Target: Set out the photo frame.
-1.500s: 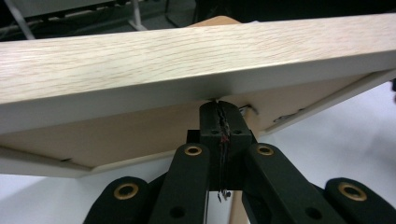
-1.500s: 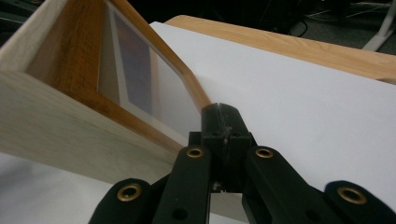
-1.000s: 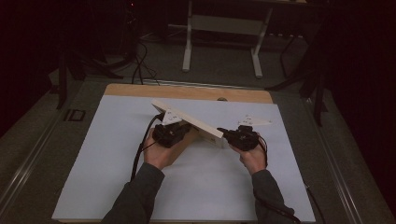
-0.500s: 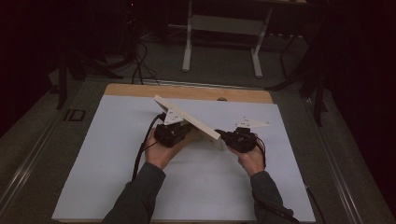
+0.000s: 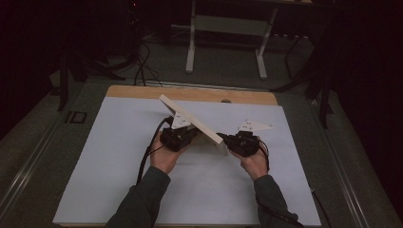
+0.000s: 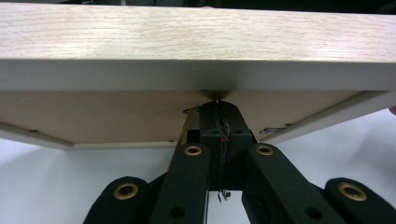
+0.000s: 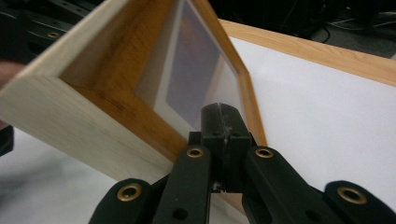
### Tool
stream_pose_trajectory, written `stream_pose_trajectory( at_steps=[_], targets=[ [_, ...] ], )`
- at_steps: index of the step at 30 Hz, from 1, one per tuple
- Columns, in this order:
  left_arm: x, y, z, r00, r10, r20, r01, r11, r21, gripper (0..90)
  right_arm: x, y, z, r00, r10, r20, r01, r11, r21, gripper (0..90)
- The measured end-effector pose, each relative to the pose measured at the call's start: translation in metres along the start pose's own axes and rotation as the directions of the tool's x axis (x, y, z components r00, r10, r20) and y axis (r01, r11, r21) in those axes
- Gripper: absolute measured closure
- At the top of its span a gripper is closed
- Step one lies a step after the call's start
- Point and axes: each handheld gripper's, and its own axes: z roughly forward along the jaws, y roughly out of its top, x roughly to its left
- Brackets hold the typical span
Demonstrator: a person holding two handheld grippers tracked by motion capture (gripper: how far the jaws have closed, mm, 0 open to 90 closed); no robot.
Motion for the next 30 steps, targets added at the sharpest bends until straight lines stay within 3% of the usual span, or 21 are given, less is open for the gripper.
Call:
stream_pose_trajectory(
  at_steps=[10,30],
  targets=[
    [-0.005,-0.001,0.002,0.9999,0.014,0.010,-0.014,0.9999,0.007,90.0,0.002,-0.001,0.000,1.0000,-0.002,-0.010,0.002,1.000,-0.008,90.0],
    [0.002,0.003,0.007,0.9997,0.012,0.019,-0.013,0.9999,0.011,90.0,0.011,0.000,0.002,0.9982,-0.033,-0.051,0.033,0.999,0.005,90.0]
  ],
)
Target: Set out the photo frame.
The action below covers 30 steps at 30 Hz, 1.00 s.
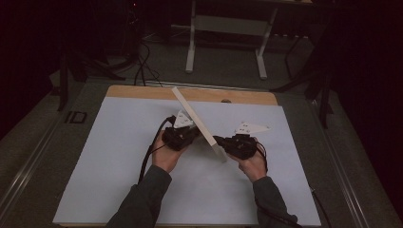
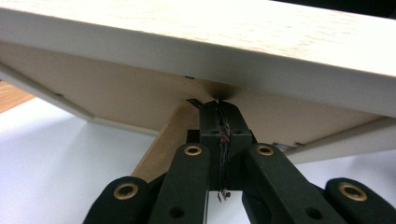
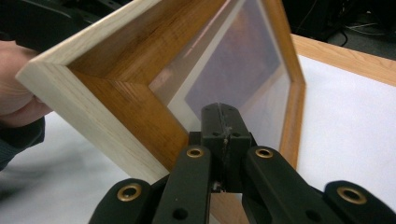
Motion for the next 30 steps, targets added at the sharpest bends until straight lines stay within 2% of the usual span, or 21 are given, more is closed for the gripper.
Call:
stream_pose_trajectory(
  at_steps=[5,9,16,20,25,30],
  targets=[
    [0.002,0.002,0.002,0.9999,0.012,-0.003,-0.012,0.9999,0.005,90.0,0.004,0.002,0.005,0.9999,-0.012,-0.013,0.012,1.000,0.002,90.0],
    [0.007,0.004,0.003,0.9998,0.008,0.016,-0.008,0.9999,0.011,90.0,0.006,0.002,0.008,0.9998,-0.011,-0.018,0.011,1.000,0.001,90.0],
    [0.011,0.008,0.005,0.9982,0.045,0.041,-0.046,0.9987,0.024,90.0,0.007,0.002,0.009,0.9996,-0.014,-0.023,0.015,1.000,0.009,90.0],
    [0.014,0.009,0.005,0.9991,0.035,0.022,-0.035,0.9993,0.010,90.0,0.008,0.000,0.011,0.9985,-0.026,-0.047,0.028,0.999,0.037,90.0],
    [0.017,0.014,0.007,0.9990,0.040,0.018,-0.040,0.9990,0.018,90.0,0.010,-0.002,0.013,0.9975,-0.037,-0.061,0.039,0.998,0.047,90.0],
    [0.021,0.013,0.007,0.9988,0.032,0.037,-0.032,0.9994,0.010,90.0,0.011,-0.001,0.016,0.9979,-0.037,-0.054,0.040,0.998,0.049,90.0]
  ],
)
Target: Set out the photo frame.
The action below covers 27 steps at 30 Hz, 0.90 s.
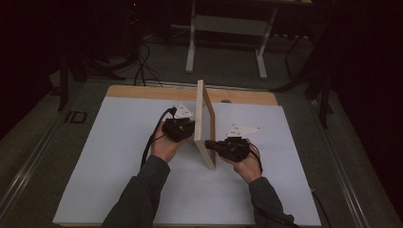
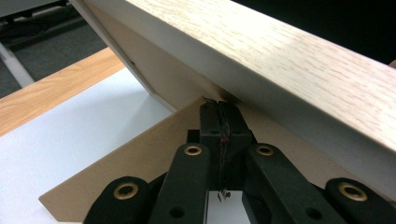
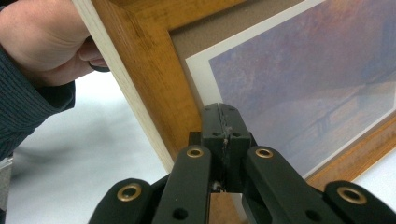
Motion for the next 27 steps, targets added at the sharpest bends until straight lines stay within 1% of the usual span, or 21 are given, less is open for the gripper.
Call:
stream_pose_trajectory(
  at_steps=[1,3,7,8,10,12,15,22,27],
  targets=[
    [0.001,0.000,0.000,1.0000,-0.002,0.003,0.002,1.0000,0.000,90.0,0.000,0.000,0.001,0.9999,-0.009,0.011,0.009,1.000,0.009,90.0],
    [0.002,-0.002,-0.001,0.9999,-0.003,0.011,0.003,1.0000,-0.005,90.0,0.001,-0.001,0.003,0.9998,-0.011,0.016,0.011,1.000,0.013,90.0],
    [0.003,-0.005,-0.007,0.9992,-0.014,0.036,0.015,0.9996,-0.025,88.4,0.002,-0.002,0.006,0.9999,-0.010,0.013,0.010,1.000,0.016,90.0],
    [0.003,-0.006,-0.010,0.9988,-0.017,0.047,0.018,0.9995,-0.026,87.7,0.002,-0.002,0.006,0.9999,-0.010,0.012,0.010,1.000,0.018,90.0],
    [0.001,-0.008,-0.015,0.9988,-0.007,0.048,0.008,0.9997,-0.025,86.6,0.002,-0.003,0.006,0.9999,-0.012,0.009,0.012,1.000,0.020,90.0],
    [-0.001,-0.009,-0.022,0.9983,-0.011,0.057,0.013,0.9994,-0.033,86.3,0.003,-0.003,0.006,0.9998,-0.014,0.010,0.014,1.000,0.025,90.0],
    [-0.003,-0.011,-0.031,0.9981,-0.013,0.061,0.015,0.9994,-0.032,85.1,0.003,-0.004,0.005,0.9998,-0.018,0.009,0.018,0.999,0.030,90.0],
    [-0.008,-0.020,-0.048,0.9965,-0.038,0.075,0.041,0.9982,-0.044,78.3,0.007,-0.011,0.003,0.9993,-0.035,0.013,0.035,0.998,0.048,90.0],
    [-0.012,-0.025,-0.057,0.9968,-0.020,0.077,0.022,0.9991,-0.036,71.1,0.010,-0.016,0.000,0.9980,-0.059,0.021,0.057,0.996,0.073,90.0]
  ],
)
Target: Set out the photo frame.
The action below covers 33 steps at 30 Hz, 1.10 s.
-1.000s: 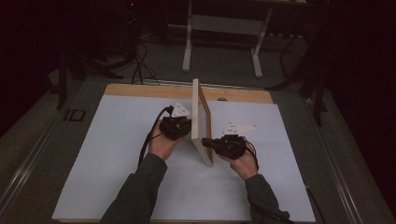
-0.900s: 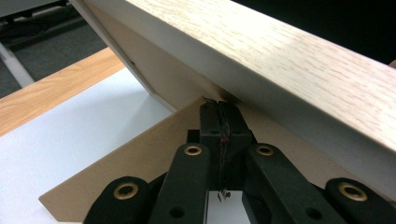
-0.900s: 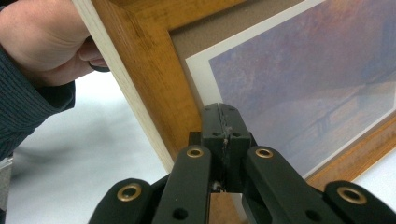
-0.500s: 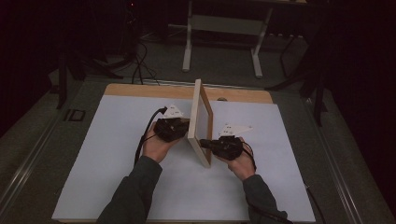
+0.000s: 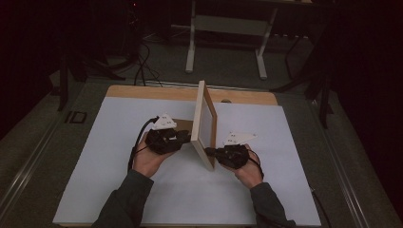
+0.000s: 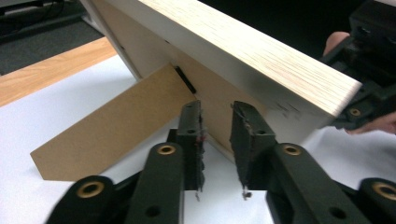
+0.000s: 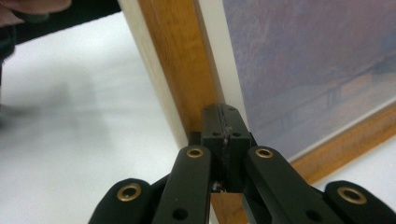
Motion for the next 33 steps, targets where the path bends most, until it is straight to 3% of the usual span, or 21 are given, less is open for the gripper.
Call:
stream_pose_trajectory(
  at_steps=[6,12,17,22,26,28,33],
  targets=[
    [-0.003,-0.008,-0.003,1.0000,0.005,-0.001,-0.005,1.0000,0.008,65.5,0.004,-0.004,-0.005,0.9998,-0.020,-0.007,0.020,1.000,0.018,90.0],
    [-0.009,-0.017,-0.004,0.9995,0.000,0.031,0.000,1.0000,0.009,58.4,0.005,-0.008,-0.004,0.9997,-0.022,-0.012,0.022,0.999,0.035,90.0],
    [-0.018,-0.014,-0.006,0.9991,0.011,0.040,-0.011,0.9999,-0.005,49.9,0.005,-0.009,-0.002,0.9997,-0.024,-0.006,0.024,0.999,0.032,90.0],
    [-0.023,-0.010,-0.007,0.9987,0.023,0.046,-0.022,0.9996,-0.018,47.1,0.009,-0.007,0.003,0.9996,-0.026,-0.015,0.027,0.999,0.038,90.0],
    [-0.024,-0.006,-0.005,0.9998,0.018,0.010,-0.018,0.9997,-0.016,46.7,0.010,-0.007,0.008,0.9996,-0.024,-0.016,0.024,0.999,0.040,90.0],
    [-0.025,-0.005,-0.004,0.9995,0.018,-0.028,-0.018,0.9997,-0.015,46.8,0.011,-0.007,0.010,0.9998,-0.018,-0.011,0.018,0.999,0.037,90.0],
    [-0.026,-0.003,-0.001,0.9989,-0.008,-0.046,0.007,0.9996,-0.028,48.0,0.011,-0.008,0.012,0.9999,-0.005,-0.010,0.005,1.000,0.031,90.0]
  ],
)
